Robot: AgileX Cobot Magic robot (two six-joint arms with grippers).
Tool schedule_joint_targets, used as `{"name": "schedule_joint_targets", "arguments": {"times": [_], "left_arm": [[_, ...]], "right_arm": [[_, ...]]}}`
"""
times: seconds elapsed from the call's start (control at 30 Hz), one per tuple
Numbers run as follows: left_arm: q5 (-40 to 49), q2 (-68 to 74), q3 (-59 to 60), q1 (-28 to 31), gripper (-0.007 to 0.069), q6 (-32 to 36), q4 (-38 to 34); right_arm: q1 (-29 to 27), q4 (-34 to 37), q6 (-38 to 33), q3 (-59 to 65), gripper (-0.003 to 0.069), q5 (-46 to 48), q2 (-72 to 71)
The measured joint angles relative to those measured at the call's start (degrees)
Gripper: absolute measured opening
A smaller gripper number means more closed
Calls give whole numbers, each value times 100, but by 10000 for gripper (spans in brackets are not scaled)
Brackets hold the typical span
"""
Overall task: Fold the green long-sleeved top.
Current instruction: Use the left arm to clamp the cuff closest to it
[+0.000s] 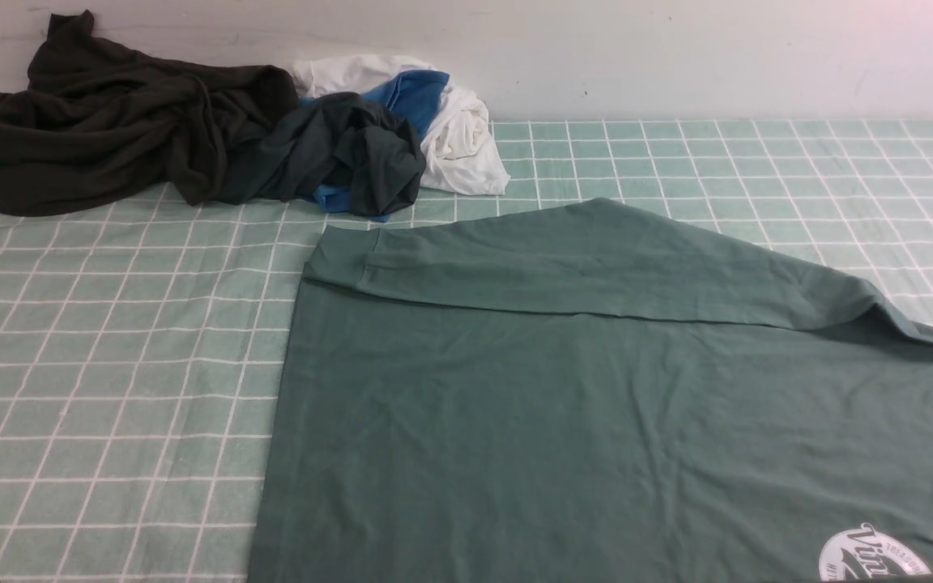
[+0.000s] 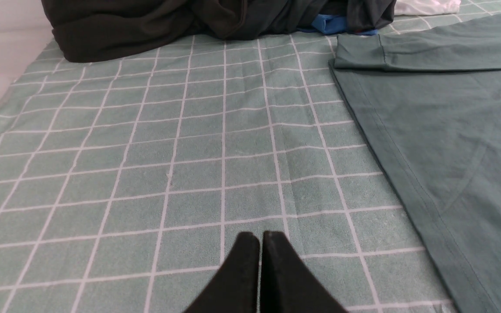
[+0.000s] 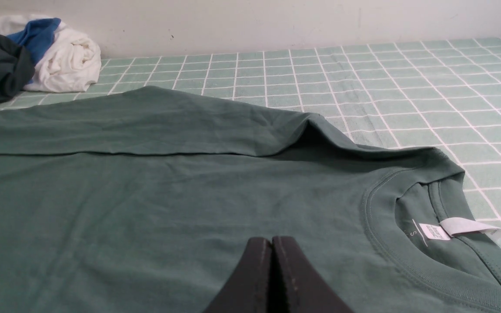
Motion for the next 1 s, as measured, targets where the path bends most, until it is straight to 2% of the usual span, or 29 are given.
{"name": "schedule_joint_targets", "arguments": {"times": [0.73,1.0], "left_arm": [[0,0,0,0,-4,0,0],[0,0,0,0,-4,0,0]], "right_arm": [[0,5,0,0,-14,0,0],[0,278,0,0,-14,0,0]]}}
